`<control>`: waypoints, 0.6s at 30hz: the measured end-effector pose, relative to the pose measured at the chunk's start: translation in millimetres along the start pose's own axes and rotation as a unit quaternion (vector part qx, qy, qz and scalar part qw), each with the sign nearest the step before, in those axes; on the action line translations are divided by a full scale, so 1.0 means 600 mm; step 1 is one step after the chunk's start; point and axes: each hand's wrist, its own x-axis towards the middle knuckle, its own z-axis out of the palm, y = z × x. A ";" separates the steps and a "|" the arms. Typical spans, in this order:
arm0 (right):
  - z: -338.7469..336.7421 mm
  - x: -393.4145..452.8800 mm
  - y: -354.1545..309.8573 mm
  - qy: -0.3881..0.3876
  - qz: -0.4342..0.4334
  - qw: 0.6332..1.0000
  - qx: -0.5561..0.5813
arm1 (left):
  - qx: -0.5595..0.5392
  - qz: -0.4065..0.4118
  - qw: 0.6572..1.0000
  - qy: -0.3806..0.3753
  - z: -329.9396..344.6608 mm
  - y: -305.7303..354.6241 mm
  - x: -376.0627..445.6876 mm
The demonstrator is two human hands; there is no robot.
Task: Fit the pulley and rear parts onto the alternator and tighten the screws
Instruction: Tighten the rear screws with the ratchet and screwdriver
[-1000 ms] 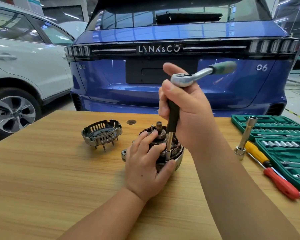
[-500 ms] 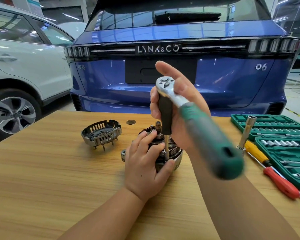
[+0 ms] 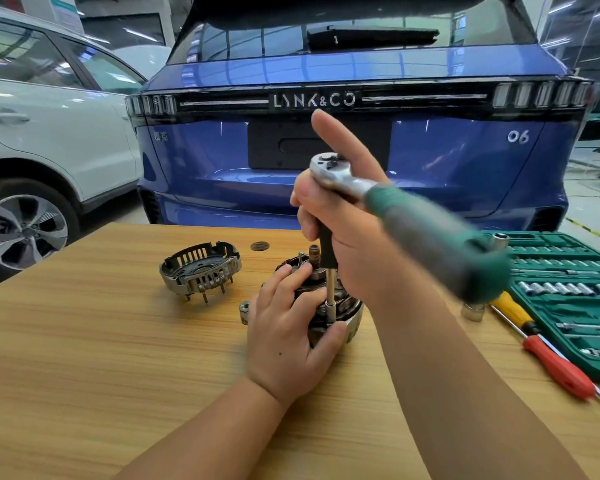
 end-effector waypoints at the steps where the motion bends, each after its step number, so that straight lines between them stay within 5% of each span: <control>1: -0.001 0.001 0.001 -0.007 0.007 1.000 0.022 | -0.004 -0.008 1.000 -0.013 -0.001 0.000 0.001; 6: -0.021 0.001 -0.013 -0.095 0.082 0.970 0.209 | -0.003 -0.008 1.000 -0.002 -0.001 0.003 0.000; 11: -0.011 0.001 -0.019 0.036 0.109 0.984 0.133 | -0.008 0.001 1.000 0.006 0.001 0.000 0.000; 14: -0.011 0.004 -0.019 0.135 0.079 0.988 -0.005 | 0.009 0.003 1.000 0.010 0.002 -0.001 -0.001; 18: -0.013 0.002 -0.015 0.083 0.138 0.986 0.047 | 0.003 0.009 1.000 0.015 0.004 -0.006 -0.002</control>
